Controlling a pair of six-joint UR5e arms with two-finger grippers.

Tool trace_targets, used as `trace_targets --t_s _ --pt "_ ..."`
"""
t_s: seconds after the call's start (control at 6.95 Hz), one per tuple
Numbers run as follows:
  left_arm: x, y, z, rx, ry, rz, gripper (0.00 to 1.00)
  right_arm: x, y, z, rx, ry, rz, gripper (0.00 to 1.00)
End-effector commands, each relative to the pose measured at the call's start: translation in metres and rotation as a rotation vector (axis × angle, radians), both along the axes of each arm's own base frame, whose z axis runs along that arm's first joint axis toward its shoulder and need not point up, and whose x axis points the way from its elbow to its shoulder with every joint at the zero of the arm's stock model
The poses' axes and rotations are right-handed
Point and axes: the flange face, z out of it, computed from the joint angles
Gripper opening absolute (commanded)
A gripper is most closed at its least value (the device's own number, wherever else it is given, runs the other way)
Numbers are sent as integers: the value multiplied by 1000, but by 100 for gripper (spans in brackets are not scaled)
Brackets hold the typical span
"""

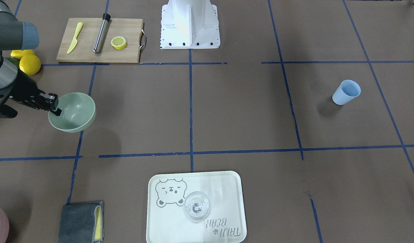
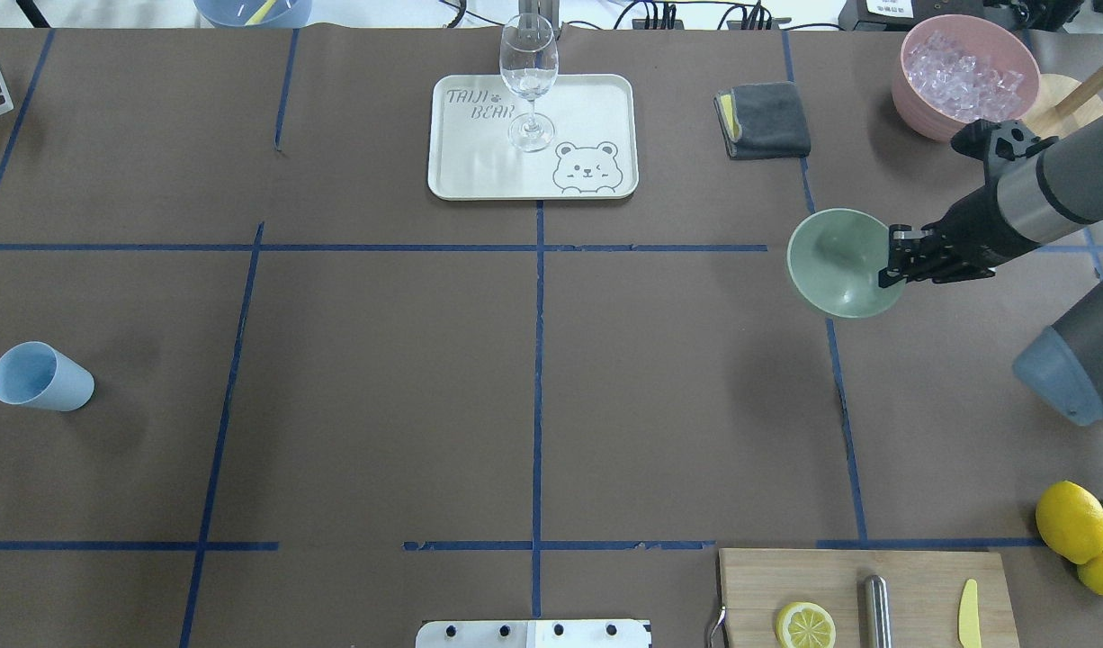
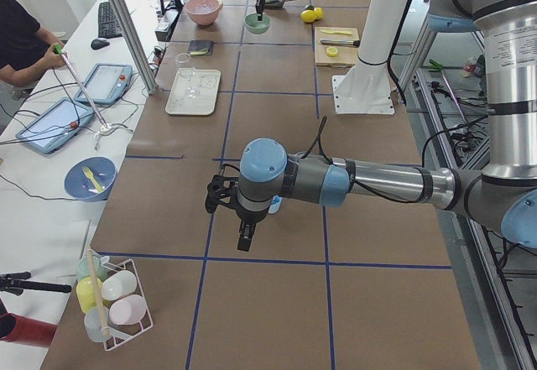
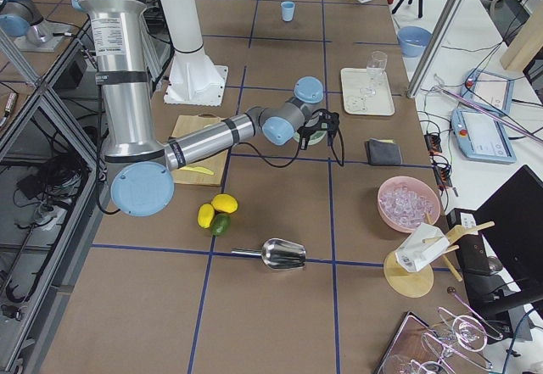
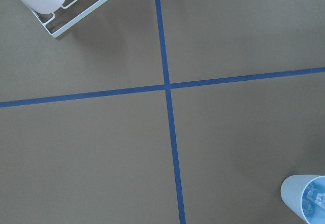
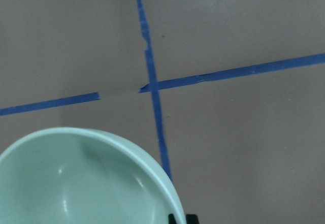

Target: Pour ice into bowl

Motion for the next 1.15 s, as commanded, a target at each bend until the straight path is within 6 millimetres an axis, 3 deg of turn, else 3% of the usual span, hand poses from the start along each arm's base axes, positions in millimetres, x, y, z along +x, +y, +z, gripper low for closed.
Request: trace_targets --t_s 0.0,0.29,0.43,0.72,1.01 --pt "1 -2 -1 37 -2 4 100 -71 9 -74 -55 -73 13 0" --pt "2 -5 -6 103 -5 7 100 -176 52 -140 -67 -96 80 0" --pt "4 -5 -8 122 4 15 100 -219 80 -174 -103 -131 89 0" --pt "10 -5 -6 126 53 29 100 -304 98 -237 -126 -104 123 0" --pt "10 -6 -5 128 53 29 100 -357 103 -250 -126 -63 165 0"
